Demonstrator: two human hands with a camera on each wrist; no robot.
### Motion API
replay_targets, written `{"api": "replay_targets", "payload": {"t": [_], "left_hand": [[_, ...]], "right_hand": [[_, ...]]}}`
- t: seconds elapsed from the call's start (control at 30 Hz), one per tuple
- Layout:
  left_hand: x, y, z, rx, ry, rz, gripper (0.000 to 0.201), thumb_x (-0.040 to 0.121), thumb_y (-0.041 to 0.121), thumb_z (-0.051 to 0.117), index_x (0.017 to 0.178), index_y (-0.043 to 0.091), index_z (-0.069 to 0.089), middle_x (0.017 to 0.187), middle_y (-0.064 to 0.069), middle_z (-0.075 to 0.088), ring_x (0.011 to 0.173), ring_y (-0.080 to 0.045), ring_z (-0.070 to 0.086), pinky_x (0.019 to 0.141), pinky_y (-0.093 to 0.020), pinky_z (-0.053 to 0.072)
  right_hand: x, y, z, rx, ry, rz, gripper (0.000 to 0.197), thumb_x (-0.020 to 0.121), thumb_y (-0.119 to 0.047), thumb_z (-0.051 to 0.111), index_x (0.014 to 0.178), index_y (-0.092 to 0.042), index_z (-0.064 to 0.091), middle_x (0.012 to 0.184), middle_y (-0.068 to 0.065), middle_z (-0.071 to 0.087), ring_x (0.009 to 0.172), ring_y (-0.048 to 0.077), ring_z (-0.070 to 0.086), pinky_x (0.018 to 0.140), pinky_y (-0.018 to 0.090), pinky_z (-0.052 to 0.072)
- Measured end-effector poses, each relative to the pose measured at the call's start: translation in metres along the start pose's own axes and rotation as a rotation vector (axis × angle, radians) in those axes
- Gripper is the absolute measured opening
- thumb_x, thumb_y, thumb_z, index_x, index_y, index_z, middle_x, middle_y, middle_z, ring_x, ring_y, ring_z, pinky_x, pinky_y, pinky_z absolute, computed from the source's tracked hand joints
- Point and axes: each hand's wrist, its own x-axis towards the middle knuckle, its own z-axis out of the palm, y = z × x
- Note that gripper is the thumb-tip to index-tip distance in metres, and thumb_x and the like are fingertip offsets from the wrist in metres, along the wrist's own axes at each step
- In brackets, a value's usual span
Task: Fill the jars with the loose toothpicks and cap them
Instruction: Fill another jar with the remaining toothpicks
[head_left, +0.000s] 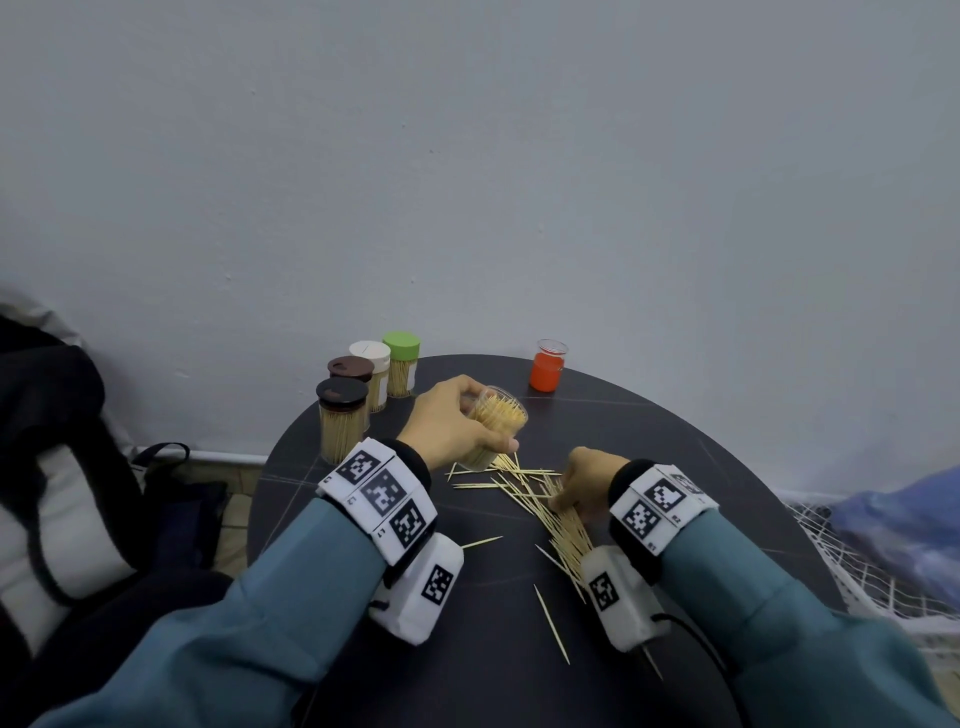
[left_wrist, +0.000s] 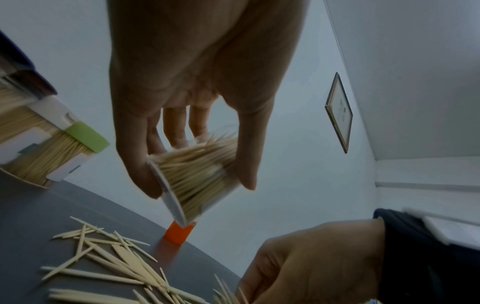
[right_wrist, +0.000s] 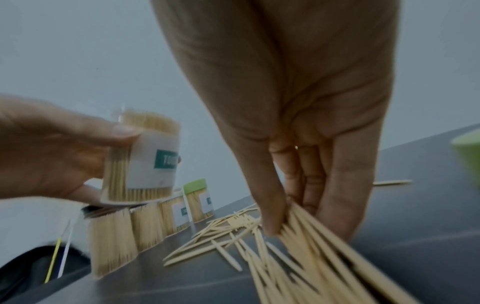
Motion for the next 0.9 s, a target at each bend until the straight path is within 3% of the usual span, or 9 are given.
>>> {"api": "replay_targets", "payload": {"t": [0.13, 0.27, 0.43, 0.57, 0.67, 0.77, 0.9], "left_hand": [[0.000, 0.000, 0.001, -0.002, -0.011, -0.005, 0.065, 0.065, 0.016, 0.085, 0.122, 0.013, 0.053, 0.114, -0.004, 0.061, 0.104, -0.016, 0.056, 0.091, -0.032, 0.048], [0.001, 0.000, 0.003, 0.003, -0.016, -0.008, 0.066, 0.064, 0.016, 0.085, 0.122, 0.012, 0.053, 0.115, -0.005, 0.061, 0.105, -0.017, 0.057, 0.089, -0.031, 0.048], [0.001, -0.001, 0.004, 0.023, -0.021, -0.005, 0.065, 0.064, 0.017, 0.086, 0.121, 0.013, 0.053, 0.113, -0.005, 0.061, 0.105, -0.018, 0.057, 0.091, -0.033, 0.049], [0.002, -0.003, 0.005, 0.033, -0.030, -0.006, 0.064, 0.064, 0.017, 0.086, 0.119, 0.013, 0.054, 0.111, -0.004, 0.061, 0.105, -0.018, 0.057, 0.091, -0.034, 0.050], [0.002, -0.004, 0.007, 0.032, -0.034, -0.006, 0.062, 0.063, 0.017, 0.087, 0.116, 0.014, 0.056, 0.108, -0.003, 0.062, 0.102, -0.017, 0.058, 0.087, -0.030, 0.050], [0.001, -0.005, 0.010, 0.025, -0.048, -0.005, 0.060, 0.061, 0.016, 0.088, 0.113, 0.014, 0.058, 0.104, -0.002, 0.062, 0.096, -0.015, 0.059, 0.081, -0.028, 0.050], [0.000, -0.007, 0.012, 0.020, -0.067, 0.000, 0.059, 0.061, 0.015, 0.088, 0.111, 0.014, 0.058, 0.096, 0.003, 0.060, 0.090, -0.012, 0.058, 0.074, -0.023, 0.048]], "right_hand": [[-0.002, 0.012, -0.004, 0.170, 0.001, -0.041, 0.021, 0.088, -0.026, 0.063, 0.095, -0.006, 0.066, 0.067, -0.004, 0.055, 0.060, 0.006, 0.051, 0.050, 0.018, 0.038], [0.002, 0.021, -0.005, 0.341, 0.070, -0.083, 0.010, 0.085, -0.021, 0.067, 0.084, -0.011, 0.069, 0.070, -0.005, 0.064, 0.065, 0.005, 0.058, 0.056, 0.016, 0.044], [0.004, 0.030, -0.005, 0.579, 0.167, -0.088, 0.023, 0.080, -0.014, 0.072, 0.100, -0.003, 0.068, 0.075, 0.001, 0.064, 0.061, 0.006, 0.060, 0.044, 0.010, 0.042], [0.005, 0.032, -0.011, 0.754, 0.388, -0.144, 0.026, 0.079, -0.011, 0.072, 0.100, 0.004, 0.066, 0.080, 0.008, 0.063, 0.060, 0.008, 0.059, 0.043, 0.008, 0.044], [0.001, 0.026, -0.021, 0.945, 0.572, -0.239, 0.027, 0.077, -0.009, 0.073, 0.100, 0.006, 0.066, 0.088, 0.015, 0.067, 0.066, 0.015, 0.065, 0.059, 0.017, 0.056], [-0.009, 0.010, -0.030, 1.097, 0.675, -0.386, 0.020, 0.079, -0.004, 0.070, 0.096, 0.006, 0.067, 0.085, 0.019, 0.067, 0.067, 0.018, 0.065, 0.060, 0.017, 0.056], [-0.023, -0.014, -0.036, 1.174, 0.776, -0.520, 0.011, 0.080, -0.008, 0.071, 0.090, -0.007, 0.069, 0.082, 0.016, 0.070, 0.072, 0.022, 0.069, 0.065, 0.023, 0.058]]}}
